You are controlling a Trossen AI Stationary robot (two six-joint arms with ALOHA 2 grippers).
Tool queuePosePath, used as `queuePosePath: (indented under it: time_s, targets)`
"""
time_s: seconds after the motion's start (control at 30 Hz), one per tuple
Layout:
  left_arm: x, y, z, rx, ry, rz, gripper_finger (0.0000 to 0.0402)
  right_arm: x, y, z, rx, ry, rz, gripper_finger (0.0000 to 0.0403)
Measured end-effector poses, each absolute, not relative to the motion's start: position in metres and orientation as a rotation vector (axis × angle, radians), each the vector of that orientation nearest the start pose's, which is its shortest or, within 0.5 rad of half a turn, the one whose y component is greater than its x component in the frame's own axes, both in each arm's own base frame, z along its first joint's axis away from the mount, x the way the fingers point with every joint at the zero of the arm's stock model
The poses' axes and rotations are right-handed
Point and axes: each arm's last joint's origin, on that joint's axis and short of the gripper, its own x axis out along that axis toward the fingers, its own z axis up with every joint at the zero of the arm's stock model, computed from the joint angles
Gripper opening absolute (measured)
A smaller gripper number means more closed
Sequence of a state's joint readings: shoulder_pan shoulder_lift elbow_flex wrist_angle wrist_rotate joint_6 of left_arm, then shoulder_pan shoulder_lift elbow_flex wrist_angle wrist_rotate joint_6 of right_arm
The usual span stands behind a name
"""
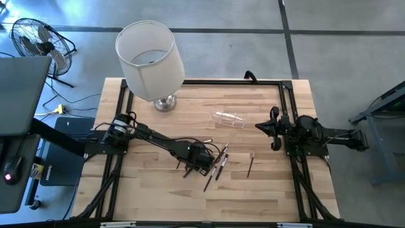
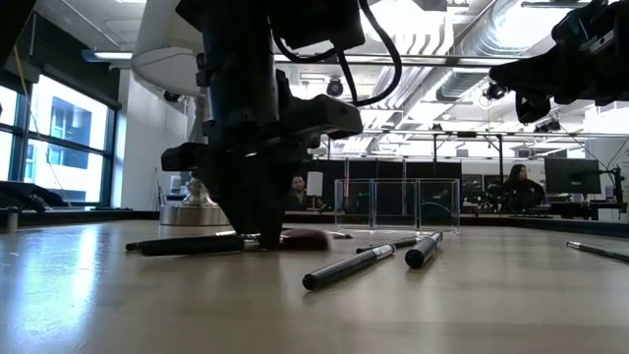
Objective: Pick & Place Makeup Supplies
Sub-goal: Put the makeup brush into the transparent organizer
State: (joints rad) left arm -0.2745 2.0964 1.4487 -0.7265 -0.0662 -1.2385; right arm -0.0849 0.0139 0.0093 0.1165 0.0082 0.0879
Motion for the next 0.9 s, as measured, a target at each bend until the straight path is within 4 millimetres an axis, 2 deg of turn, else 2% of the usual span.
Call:
queuePosePath:
  time_s: [0.07,0.3,0.5,0.63,0.9]
  targets:
    - [0.389,-0.108,0.137,-0.803,1.232,0.662,0.0040,0.097,-0.009,0.177,0.084,-0.116,-0.088,0.0000]
    - [0.393,-0.109,0.141,-0.828,1.225,0.655,0.0045,0.097,-0.009,0.177,0.084,-0.116,-0.088,0.0000]
    - [0.407,-0.112,0.162,-0.819,1.188,0.645,0.0047,0.097,-0.009,0.177,0.084,-0.116,-0.088,0.0000]
    - [0.416,-0.112,0.183,-0.786,1.091,0.657,0.0047,0.097,-0.009,0.177,0.084,-0.116,-0.088,0.0001]
    - [0.430,-0.110,0.210,-0.708,0.864,0.716,0.0047,0.097,-0.009,0.177,0.084,-0.116,-0.088,0.0000]
